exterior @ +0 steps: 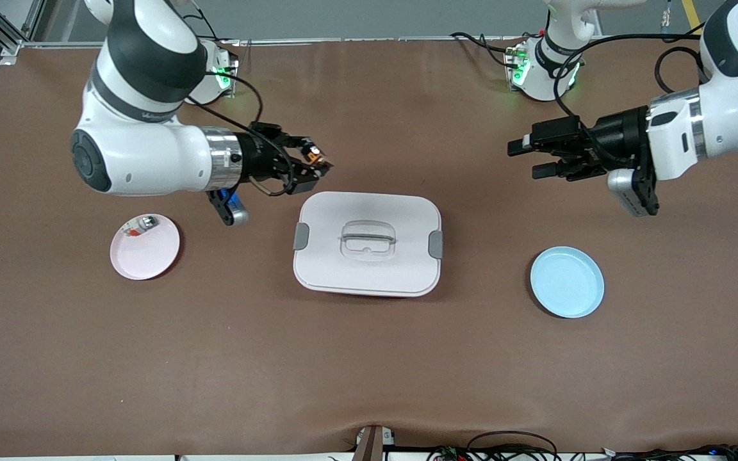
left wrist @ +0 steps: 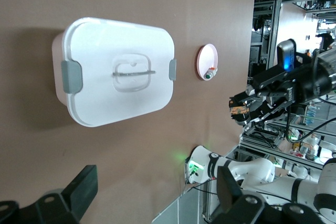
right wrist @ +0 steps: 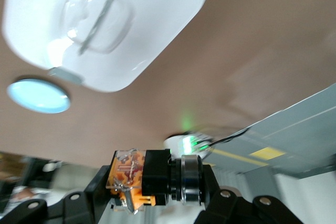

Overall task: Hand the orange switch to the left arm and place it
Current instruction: 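Lift the switch over the box with the right gripper while the left gripper approaches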

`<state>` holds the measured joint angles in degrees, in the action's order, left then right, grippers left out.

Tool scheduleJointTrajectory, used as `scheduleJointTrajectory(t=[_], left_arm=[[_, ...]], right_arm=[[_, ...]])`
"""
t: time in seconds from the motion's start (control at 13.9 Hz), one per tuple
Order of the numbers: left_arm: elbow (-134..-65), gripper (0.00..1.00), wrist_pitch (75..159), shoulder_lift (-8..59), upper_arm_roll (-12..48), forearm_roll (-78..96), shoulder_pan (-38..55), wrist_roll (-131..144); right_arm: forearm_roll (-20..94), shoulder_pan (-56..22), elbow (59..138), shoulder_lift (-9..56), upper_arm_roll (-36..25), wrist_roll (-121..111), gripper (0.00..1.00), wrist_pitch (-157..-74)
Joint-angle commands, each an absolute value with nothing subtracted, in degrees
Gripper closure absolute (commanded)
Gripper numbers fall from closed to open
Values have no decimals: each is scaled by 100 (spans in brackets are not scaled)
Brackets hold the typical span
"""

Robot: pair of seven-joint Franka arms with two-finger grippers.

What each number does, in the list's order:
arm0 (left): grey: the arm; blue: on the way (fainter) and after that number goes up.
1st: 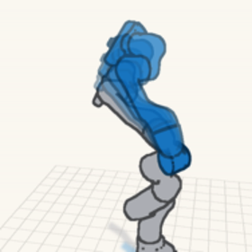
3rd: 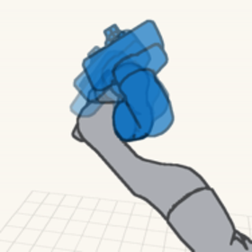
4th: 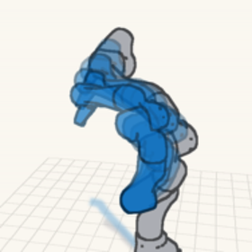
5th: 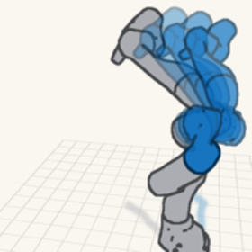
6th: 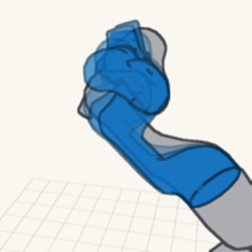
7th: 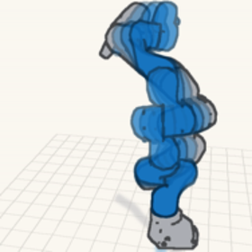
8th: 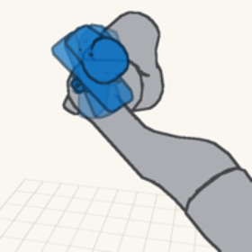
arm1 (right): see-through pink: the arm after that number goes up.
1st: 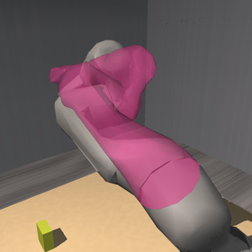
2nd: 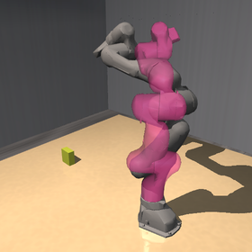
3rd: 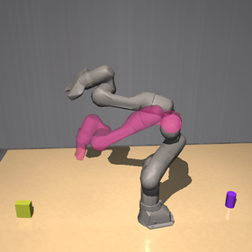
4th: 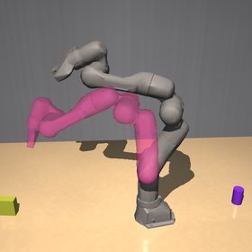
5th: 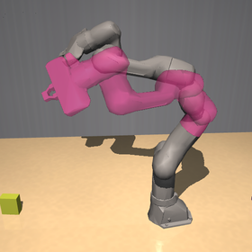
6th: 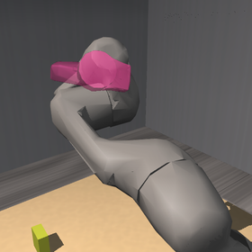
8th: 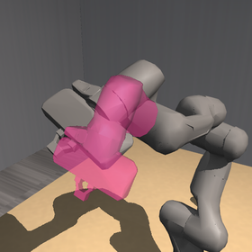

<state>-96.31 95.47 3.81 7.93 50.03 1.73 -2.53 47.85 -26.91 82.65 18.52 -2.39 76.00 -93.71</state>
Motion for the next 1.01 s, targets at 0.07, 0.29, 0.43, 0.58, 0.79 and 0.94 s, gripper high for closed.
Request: scheduleJointTrajectory(t=[0.07,0.29,0.43,0.58,0.79,0.94], left_arm=[[-10492,0,9851,-183,861,5596,132,-360],[-10933,0,10378,-439,1045,6055,141,-360],[-11073,0,10494,-439,1134,6371,149,-404],[-11293,3,10521,-466,1169,6547,132,-806],[-11662,4,10713,-527,1178,7074,149,-1632],[-11759,6,10889,-501,1204,7233,167,-1976]], right_arm=[[5150,-3242,8174,1959,-299,8331,68,-10412],[5562,-3655,8174,2048,-299,8761,68,-11265],[5607,-3858,8174,2118,-299,9095,69,-11775],[5607,-4060,8174,2162,-299,9350,69,-12250],[5660,-4245,8113,2241,-299,9518,69,-12620],[5660,-4271,7964,2311,-299,9658,69,-12639]])
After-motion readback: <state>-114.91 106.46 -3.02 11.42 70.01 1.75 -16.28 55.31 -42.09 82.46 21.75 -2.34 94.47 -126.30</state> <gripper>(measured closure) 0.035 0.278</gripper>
